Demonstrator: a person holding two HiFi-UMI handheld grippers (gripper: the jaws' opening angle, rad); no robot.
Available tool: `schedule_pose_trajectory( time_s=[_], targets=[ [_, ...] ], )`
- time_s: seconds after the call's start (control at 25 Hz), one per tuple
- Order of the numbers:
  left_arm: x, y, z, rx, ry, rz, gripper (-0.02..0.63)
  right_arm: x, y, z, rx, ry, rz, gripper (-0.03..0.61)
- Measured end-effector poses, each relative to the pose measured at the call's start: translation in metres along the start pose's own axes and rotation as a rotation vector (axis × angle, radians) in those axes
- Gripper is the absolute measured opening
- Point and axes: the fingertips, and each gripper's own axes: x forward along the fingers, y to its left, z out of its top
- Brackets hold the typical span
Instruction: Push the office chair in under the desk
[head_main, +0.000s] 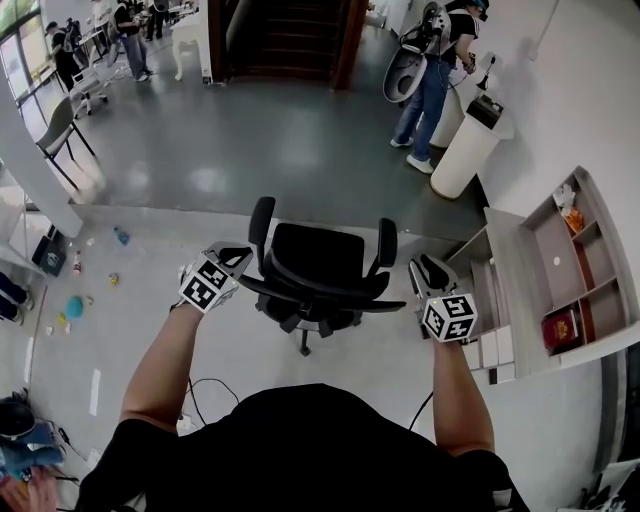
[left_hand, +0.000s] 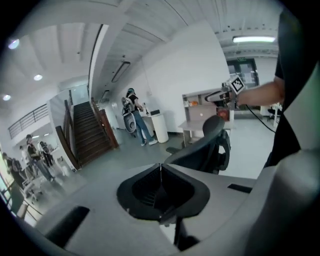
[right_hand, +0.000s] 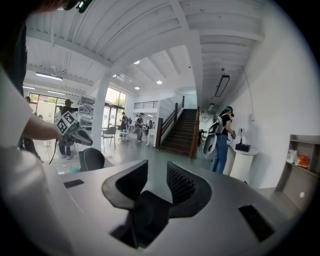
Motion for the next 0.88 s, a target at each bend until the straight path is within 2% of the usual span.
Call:
schedule_pose_trajectory(
  time_s=[0.04, 0.2, 0.36, 0.44, 0.56, 0.76, 0.88],
  targets=[
    [0.001, -0.006, -0.005, 0.035, 0.022, -0.015, 0.017, 0.001, 0.002, -0.008, -0.003, 0.031, 0.019, 0.14],
    [0.01, -0.028, -0.031, 0.118, 0.12, -0.087, 0.029, 0.003, 0.006, -0.044, -0.032, 0.159, 0.066, 0.211],
    [0.022, -0.05, -0.051, 0.191, 0.199, -0.154, 0.149, 0.008, 0.015, -0.076, -0.097, 0.275, 0.13, 0.247],
    [0.026, -0.056, -0.062, 0.201, 0.23, -0.174, 0.176, 0.008, 0.023, -0.093, -0.115, 0.331, 0.173, 0.288],
    [0.034, -0.064, -0.076, 0.234, 0.282, -0.205, 0.204, 0.008, 0.029, -0.113, -0.12, 0.386, 0.216, 0.307],
    [0.05, -0.08, -0.108, 0.391, 0.441, -0.268, 0.255, 0.012, 0.031, -0.149, -0.14, 0.498, 0.249, 0.329],
    [0.059, -0.083, -0.115, 0.426, 0.476, -0.286, 0.276, 0.016, 0.036, -0.171, -0.166, 0.556, 0.274, 0.336]
  ],
)
